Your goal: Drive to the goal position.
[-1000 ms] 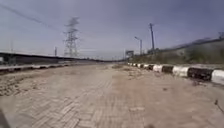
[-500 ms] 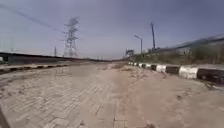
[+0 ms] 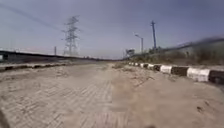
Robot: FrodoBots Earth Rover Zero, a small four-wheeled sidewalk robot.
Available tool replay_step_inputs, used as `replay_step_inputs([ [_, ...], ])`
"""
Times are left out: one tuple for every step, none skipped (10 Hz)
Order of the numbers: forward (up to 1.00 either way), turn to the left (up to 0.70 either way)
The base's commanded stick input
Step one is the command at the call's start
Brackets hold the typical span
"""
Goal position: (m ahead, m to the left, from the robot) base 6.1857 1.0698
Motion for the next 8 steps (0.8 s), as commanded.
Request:
replay_step_inputs([
  [1.0, 0.03],
  [1.0, 0.01],
  [1.0, 0.0],
  [1.0, 0.0],
  [1.0, 0.0],
  [1.0, 0.0],
  [1.0, 0.0],
  [1.0, 0.0],
])
